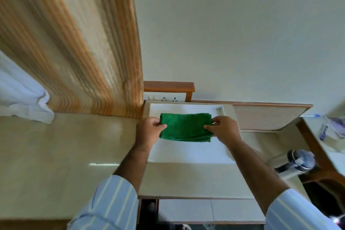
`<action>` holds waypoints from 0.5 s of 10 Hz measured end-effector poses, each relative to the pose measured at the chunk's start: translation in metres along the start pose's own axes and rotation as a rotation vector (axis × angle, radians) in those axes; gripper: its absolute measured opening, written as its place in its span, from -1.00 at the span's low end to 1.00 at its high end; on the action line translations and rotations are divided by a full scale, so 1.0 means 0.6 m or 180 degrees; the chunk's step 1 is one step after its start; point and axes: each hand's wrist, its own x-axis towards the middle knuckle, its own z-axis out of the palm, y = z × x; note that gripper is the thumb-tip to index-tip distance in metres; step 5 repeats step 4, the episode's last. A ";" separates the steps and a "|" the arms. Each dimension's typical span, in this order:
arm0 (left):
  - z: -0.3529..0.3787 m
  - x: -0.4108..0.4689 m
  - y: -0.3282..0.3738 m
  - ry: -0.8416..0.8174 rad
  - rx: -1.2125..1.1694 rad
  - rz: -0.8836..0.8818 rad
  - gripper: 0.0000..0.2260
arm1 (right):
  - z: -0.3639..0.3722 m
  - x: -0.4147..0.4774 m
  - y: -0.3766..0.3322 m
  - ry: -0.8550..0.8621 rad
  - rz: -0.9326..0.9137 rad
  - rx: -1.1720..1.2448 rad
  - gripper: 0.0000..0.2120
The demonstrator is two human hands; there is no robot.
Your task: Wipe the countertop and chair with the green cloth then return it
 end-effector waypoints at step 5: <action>0.040 0.025 0.014 -0.0303 0.2065 0.0353 -0.68 | 0.031 0.027 0.005 0.0030 -0.0545 -0.1515 -0.54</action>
